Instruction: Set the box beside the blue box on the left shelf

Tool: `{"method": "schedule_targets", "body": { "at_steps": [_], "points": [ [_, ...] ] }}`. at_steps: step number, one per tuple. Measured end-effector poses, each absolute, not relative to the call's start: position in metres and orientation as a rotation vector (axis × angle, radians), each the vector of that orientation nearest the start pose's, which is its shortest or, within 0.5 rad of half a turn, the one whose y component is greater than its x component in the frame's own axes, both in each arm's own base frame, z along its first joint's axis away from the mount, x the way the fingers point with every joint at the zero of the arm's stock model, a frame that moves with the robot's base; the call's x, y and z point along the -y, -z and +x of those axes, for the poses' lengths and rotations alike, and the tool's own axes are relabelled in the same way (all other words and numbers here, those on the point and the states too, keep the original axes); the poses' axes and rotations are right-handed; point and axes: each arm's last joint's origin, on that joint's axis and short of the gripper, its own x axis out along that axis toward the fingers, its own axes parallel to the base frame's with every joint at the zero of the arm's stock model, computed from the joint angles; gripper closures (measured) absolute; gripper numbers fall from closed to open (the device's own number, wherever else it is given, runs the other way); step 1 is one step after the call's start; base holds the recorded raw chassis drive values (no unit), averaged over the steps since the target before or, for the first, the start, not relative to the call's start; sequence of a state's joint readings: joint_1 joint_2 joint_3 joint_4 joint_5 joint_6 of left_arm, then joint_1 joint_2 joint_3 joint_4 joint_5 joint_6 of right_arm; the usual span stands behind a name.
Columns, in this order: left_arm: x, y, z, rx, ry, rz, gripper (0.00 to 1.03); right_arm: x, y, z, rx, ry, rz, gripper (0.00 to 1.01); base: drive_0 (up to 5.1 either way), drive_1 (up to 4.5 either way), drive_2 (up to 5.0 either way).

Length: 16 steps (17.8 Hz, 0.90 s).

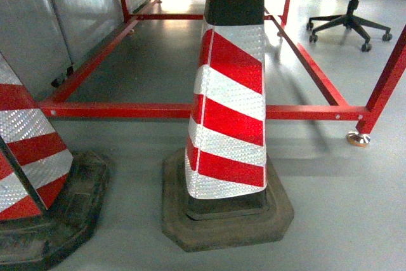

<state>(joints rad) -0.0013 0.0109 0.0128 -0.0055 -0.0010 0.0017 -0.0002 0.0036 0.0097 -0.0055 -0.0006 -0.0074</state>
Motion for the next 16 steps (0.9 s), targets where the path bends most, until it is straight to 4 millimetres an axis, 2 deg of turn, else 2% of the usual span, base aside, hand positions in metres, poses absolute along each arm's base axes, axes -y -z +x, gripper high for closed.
{"method": "schedule_targets", "body": {
  "at_steps": [16],
  "points": [
    [0.0001,-0.1665,0.0976,-0.004,0.0,0.002,0.05,0.0,-0.166,0.0973,0.001,-0.001,-0.007,0.03,0.0,0.0,0.0]
  ]
}}
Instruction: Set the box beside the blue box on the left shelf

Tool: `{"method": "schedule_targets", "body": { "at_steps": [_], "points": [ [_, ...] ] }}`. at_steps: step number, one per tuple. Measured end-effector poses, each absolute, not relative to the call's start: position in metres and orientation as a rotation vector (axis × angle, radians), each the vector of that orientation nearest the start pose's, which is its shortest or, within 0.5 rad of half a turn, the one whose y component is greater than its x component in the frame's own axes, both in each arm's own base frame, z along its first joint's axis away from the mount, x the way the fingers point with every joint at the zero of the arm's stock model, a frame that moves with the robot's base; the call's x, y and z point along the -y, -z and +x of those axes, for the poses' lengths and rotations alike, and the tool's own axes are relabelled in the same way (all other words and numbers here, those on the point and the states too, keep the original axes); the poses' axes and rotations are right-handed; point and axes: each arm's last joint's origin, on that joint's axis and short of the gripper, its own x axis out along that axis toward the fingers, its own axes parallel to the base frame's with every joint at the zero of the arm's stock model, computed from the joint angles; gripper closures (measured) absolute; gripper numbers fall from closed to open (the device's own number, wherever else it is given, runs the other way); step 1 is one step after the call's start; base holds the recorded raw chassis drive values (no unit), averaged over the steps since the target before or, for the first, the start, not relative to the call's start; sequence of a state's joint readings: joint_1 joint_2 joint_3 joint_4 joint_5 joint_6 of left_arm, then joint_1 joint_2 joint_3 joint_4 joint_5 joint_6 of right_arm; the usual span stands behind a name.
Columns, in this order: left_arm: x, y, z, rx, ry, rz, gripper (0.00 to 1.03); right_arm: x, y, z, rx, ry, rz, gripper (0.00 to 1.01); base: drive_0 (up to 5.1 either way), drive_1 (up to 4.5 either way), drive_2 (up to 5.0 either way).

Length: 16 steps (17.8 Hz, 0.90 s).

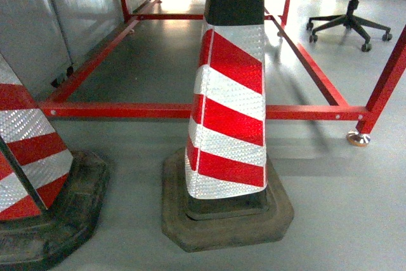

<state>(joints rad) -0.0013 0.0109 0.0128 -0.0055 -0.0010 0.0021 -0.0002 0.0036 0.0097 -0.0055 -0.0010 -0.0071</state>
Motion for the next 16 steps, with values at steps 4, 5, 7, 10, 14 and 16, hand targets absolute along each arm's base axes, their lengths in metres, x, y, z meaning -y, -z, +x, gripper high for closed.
{"method": "schedule_targets", "body": {
  "at_steps": [4,5,7,10,14,16],
  "points": [
    [0.0001,-0.1665,0.0976,-0.004,0.0,0.002,0.05,0.0,-0.166,0.0973,0.001,-0.001,-0.007,0.03,0.0,0.0,0.0],
    [0.0001,-0.1665,0.0976,-0.004,0.0,0.002,0.05,0.0,-0.166,0.0973,0.001,-0.001,-0.007,0.03,0.0,0.0,0.0],
    [0.0001,-0.1665,0.0976,-0.004,0.0,0.002,0.05,0.0,-0.166,0.0973,0.001,-0.001,-0.007,0.03,0.0,0.0,0.0],
    [0.0001,-0.1662,0.0976,-0.007,0.0,0.002,0.05,0.0,-0.1659,0.0973,-0.001,-0.001,-0.007,0.03,0.0,0.0,0.0],
    [0.0001,-0.1664,0.0976,-0.005,0.002,0.001,0.05,0.0,-0.1659,0.0973,0.0,0.0,-0.007,0.03,0.0,0.0,0.0],
    [0.0001,-0.1665,0.0976,-0.004,0.0,0.0,0.05,0.0,-0.166,0.0973,0.001,-0.001,-0.007,0.03,0.0,0.0,0.0]
  ]
}}
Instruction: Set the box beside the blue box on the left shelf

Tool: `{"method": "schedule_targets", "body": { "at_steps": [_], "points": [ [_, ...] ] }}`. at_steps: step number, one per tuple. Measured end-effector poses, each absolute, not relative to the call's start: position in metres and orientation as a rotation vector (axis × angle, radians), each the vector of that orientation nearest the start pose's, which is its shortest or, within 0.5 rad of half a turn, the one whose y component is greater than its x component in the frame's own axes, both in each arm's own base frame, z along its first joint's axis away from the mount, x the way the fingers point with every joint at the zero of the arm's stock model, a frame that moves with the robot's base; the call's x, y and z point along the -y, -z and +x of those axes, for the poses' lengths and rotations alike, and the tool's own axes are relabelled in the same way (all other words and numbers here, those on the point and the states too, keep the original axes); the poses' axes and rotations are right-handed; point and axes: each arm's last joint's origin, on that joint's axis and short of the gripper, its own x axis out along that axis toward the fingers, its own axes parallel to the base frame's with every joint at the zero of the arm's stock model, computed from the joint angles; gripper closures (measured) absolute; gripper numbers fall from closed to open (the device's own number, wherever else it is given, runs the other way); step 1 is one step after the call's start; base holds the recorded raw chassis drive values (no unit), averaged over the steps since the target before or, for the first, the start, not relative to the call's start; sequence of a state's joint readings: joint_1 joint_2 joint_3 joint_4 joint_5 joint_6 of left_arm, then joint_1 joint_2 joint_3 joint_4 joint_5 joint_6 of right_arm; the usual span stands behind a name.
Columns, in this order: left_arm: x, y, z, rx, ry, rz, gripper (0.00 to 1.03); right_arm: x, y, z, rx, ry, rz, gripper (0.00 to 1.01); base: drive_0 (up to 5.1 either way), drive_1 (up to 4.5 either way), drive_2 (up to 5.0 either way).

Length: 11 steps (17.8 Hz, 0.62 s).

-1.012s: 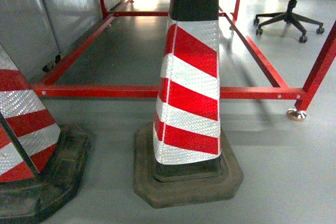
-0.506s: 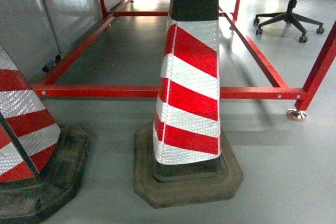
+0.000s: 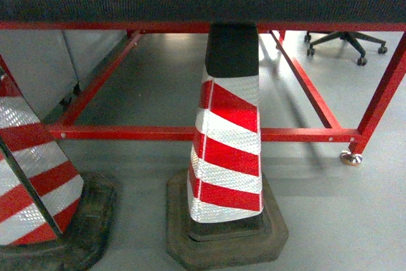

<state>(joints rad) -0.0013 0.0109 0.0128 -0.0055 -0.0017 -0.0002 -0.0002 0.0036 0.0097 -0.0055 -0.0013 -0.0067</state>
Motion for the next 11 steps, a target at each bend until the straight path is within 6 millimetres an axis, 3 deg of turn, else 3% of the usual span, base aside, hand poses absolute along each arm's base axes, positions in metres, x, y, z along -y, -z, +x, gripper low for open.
{"method": "schedule_targets", "body": {
  "at_steps": [11],
  "points": [
    [0.0001,-0.1665,0.0976,-0.003,0.001,0.001,0.05,0.0,-0.1659,0.0973,0.0,0.0,-0.003,0.03,0.0,0.0,0.0]
  ]
}}
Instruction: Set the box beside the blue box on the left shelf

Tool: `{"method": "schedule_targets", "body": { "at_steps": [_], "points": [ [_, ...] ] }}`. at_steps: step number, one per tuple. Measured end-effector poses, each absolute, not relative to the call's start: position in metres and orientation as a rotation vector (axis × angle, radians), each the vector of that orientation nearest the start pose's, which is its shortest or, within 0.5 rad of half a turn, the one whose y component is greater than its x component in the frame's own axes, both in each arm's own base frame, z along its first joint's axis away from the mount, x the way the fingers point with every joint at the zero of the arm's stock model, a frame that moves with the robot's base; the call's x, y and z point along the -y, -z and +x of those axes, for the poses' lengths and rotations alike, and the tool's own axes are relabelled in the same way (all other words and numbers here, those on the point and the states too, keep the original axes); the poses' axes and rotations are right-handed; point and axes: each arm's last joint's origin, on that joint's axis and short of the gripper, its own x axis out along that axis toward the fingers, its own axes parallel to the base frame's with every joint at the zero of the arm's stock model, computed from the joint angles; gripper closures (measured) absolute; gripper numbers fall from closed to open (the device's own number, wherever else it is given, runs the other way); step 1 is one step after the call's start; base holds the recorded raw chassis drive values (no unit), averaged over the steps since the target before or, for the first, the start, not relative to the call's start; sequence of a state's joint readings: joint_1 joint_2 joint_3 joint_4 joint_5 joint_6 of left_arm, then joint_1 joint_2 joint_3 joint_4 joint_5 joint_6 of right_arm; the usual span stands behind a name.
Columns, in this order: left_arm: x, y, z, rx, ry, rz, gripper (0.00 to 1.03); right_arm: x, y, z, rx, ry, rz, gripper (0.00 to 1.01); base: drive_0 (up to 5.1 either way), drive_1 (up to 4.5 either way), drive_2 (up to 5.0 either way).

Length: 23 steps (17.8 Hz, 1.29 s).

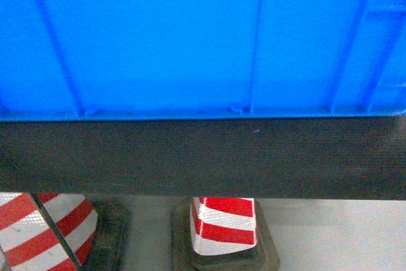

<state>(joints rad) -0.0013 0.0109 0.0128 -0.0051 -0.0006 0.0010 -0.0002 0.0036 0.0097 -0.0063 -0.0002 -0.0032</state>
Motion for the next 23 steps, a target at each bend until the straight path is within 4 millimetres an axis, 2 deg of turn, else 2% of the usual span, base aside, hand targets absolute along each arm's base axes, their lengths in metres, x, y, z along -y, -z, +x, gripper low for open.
{"method": "schedule_targets", "body": {
  "at_steps": [23],
  "points": [
    [0.0001,-0.1667,0.0976,-0.003,0.001,0.0,0.05,0.0,-0.166,0.0973,0.0,0.0,0.0,0.03,0.0,0.0,0.0]
  ]
}}
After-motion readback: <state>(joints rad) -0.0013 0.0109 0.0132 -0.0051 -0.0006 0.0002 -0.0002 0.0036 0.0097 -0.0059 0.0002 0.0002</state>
